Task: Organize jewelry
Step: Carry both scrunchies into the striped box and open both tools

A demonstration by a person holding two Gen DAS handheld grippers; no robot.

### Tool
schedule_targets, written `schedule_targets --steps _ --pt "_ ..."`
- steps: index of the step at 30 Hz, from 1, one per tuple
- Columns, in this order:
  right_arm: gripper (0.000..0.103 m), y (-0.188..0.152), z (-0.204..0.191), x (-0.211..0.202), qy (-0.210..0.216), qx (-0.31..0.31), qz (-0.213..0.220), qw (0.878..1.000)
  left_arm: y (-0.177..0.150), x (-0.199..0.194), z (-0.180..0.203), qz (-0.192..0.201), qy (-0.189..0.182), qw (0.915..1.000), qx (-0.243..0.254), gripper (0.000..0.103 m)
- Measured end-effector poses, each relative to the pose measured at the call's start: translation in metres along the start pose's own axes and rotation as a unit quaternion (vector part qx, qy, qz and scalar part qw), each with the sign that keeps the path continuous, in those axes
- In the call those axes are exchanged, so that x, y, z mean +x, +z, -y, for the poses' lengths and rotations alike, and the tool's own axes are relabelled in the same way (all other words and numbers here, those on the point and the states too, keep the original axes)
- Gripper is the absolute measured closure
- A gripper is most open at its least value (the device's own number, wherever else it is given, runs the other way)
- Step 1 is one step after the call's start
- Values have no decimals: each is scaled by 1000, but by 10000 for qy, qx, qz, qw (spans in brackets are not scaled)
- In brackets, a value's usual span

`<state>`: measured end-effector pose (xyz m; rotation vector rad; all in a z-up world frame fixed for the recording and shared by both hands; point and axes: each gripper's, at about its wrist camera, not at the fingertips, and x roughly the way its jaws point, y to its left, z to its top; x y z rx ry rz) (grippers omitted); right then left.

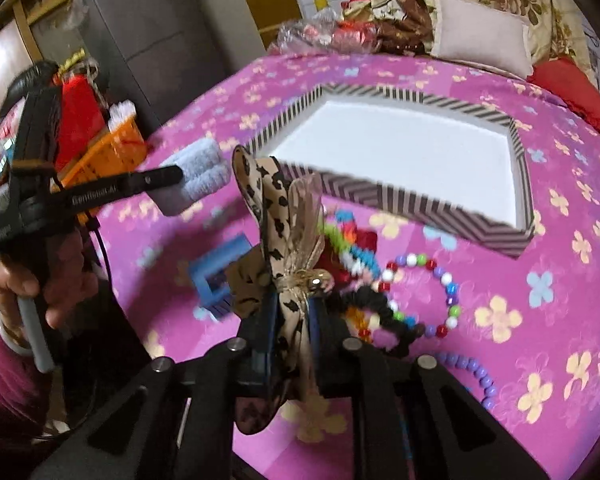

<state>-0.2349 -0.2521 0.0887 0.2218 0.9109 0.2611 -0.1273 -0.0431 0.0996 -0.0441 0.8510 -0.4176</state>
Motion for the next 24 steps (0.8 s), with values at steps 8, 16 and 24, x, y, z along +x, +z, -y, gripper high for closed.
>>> schedule_targets --steps 8,16,24 --pt "88 48 21 0 -83 291 411 9987 33 17 12 85 65 9999 -18 81" --pt "88 92 51 45 20 785 357 9963 60 70 25 -136 298 9994 -59 81" --pt "87 120 75 114 263 1517 84 9880 69 116 28 -411 604 9973 -117 81"
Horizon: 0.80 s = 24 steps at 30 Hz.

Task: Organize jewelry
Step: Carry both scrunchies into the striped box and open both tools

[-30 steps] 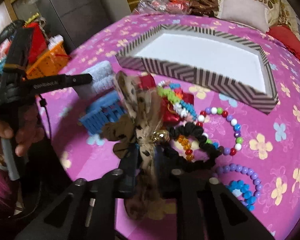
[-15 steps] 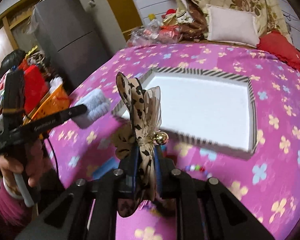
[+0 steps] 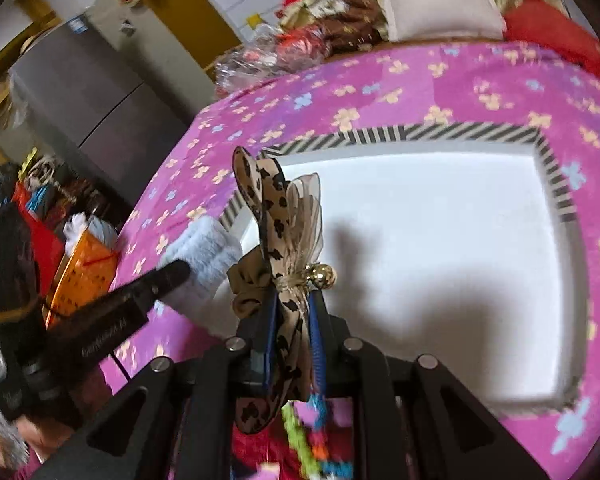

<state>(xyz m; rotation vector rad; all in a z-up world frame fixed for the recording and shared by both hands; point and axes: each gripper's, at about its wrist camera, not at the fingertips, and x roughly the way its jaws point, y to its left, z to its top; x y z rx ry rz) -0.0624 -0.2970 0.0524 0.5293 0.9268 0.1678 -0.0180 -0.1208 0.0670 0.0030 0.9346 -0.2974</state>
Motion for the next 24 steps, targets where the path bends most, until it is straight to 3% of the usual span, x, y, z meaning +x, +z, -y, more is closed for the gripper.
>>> schedule_targets --steps 5,11,16,24 --pt "87 1 3 31 90 252 -267 9993 -4 18 -1 -168 210 9996 -6 81" --pt "75 -8 10 50 -57 410 -496 9979 -7 25 -6 -203 255 9995 -62 80" --pt "55 -11 10 31 -159 246 -346 9990 -10 25 -4 -241 114 9996 9 62" --pt "53 -15 7 -8 -252 58 -118 9996 -16 2 2 -109 165 9998 77 53"
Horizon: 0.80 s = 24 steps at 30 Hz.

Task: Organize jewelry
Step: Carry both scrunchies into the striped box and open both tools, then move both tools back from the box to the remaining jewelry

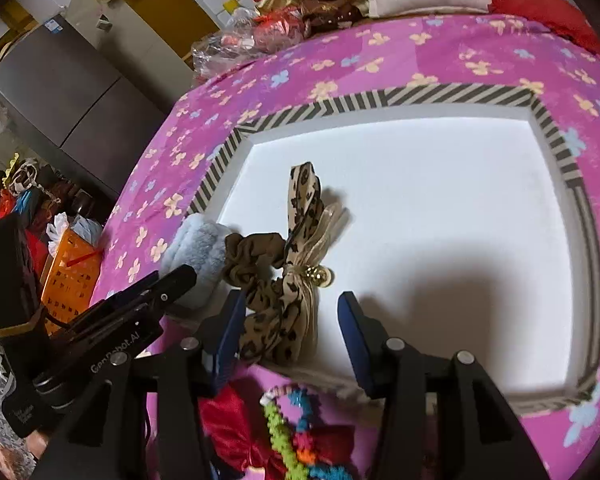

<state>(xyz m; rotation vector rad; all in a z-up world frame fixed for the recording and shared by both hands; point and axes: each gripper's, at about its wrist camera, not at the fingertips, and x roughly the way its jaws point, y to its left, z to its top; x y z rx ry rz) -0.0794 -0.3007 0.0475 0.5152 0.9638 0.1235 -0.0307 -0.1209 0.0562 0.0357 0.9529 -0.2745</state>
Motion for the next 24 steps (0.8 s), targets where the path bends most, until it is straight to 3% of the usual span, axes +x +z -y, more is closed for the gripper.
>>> schedule_targets --steps 10,24 --pt "50 -20 -26 -35 -268 -570 248 9977 -15 -47 4 474 187 9986 148 52" --pt "41 -50 -25 -71 -473 -707 403 9956 -48 -81 14 620 181 9976 233 52"
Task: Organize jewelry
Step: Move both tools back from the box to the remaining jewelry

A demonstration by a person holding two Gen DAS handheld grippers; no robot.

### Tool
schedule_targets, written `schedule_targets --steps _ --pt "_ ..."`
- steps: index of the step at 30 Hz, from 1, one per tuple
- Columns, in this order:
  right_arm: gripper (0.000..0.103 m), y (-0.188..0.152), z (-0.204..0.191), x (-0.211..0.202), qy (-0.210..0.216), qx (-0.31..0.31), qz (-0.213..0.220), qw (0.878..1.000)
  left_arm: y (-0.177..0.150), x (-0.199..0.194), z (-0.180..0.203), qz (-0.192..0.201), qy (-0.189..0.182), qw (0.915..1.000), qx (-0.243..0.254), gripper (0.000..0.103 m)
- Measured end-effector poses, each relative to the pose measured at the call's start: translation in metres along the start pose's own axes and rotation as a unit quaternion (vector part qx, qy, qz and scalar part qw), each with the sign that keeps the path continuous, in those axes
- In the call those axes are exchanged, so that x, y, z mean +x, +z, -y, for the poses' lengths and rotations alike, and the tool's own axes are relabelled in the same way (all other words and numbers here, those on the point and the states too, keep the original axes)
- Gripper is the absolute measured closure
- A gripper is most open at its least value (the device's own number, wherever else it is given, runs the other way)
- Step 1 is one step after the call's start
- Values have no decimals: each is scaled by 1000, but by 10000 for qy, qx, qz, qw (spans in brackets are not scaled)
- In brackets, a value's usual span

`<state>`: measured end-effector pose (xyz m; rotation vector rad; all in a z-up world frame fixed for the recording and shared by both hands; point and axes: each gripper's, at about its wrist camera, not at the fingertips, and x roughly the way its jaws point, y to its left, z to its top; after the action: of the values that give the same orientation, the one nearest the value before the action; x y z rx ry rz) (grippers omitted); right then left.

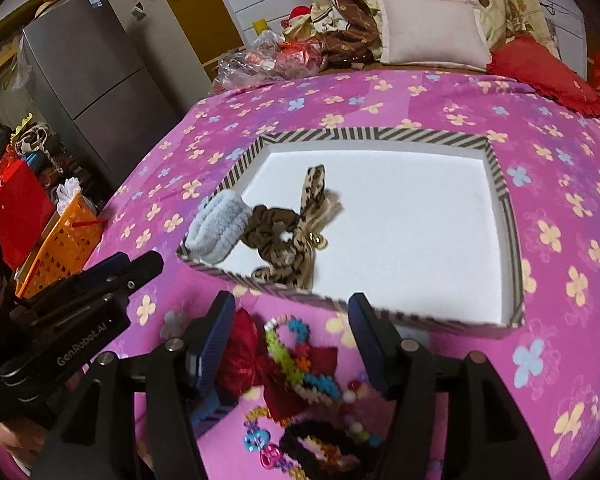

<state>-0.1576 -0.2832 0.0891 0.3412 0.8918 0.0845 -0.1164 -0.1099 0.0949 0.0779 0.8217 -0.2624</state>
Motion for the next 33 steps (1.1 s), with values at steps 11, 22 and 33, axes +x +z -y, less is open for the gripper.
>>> schedule_targets --steps 11,22,33 --pt "37 -23 3 -24 -3 69 62 10000 -18 -26 13 105 -34 9999 74 52" --pt "36 -44 6 -43 -40 38 68 10000 -35 -40 15 8 -179 9998 83 52" --pt "35 -78 25 -54 -140 14 -110 9998 -68 -44 -6 -512 -734 9960 -6 50"
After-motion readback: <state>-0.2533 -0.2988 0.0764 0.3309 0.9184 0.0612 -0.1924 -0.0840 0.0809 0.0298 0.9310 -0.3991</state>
